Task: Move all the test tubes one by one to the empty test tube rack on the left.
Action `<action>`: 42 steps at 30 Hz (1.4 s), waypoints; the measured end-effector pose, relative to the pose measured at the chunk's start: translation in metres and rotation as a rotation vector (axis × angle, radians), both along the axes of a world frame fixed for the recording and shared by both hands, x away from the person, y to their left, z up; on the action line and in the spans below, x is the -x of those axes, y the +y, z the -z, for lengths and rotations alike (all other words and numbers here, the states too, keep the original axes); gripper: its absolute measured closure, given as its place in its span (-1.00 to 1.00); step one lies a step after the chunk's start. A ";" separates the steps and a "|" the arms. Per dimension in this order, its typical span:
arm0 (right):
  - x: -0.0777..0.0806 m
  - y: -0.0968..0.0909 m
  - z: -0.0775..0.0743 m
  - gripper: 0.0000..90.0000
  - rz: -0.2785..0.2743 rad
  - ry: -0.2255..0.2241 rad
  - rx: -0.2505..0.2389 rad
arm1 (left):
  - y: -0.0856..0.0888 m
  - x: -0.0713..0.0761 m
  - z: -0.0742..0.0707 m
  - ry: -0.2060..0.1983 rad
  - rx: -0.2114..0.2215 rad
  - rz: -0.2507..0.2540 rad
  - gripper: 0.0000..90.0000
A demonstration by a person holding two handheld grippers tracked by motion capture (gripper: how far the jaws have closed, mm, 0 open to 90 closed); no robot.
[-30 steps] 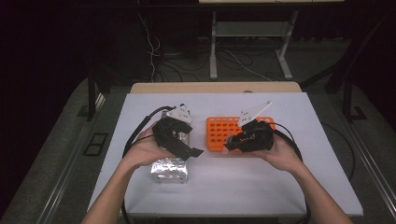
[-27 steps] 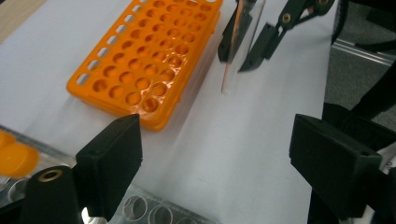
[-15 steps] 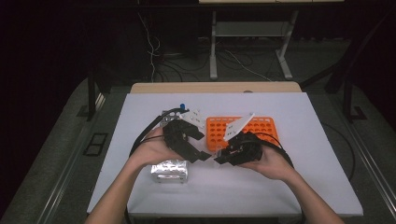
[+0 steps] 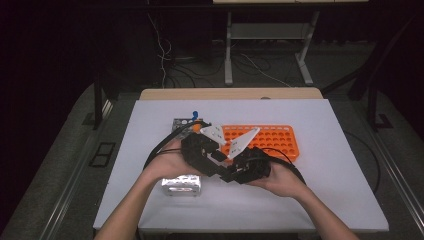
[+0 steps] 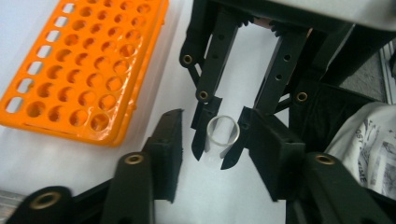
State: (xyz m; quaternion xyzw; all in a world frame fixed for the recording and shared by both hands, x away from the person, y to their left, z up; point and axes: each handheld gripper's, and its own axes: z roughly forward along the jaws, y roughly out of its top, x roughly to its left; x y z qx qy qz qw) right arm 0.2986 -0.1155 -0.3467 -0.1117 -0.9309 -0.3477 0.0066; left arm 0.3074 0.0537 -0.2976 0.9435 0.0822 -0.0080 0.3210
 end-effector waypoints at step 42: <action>-0.003 -0.077 0.008 -1.00 0.302 0.029 -0.174 | 0.048 -0.030 -0.019 -0.110 -0.003 -0.192 0.65</action>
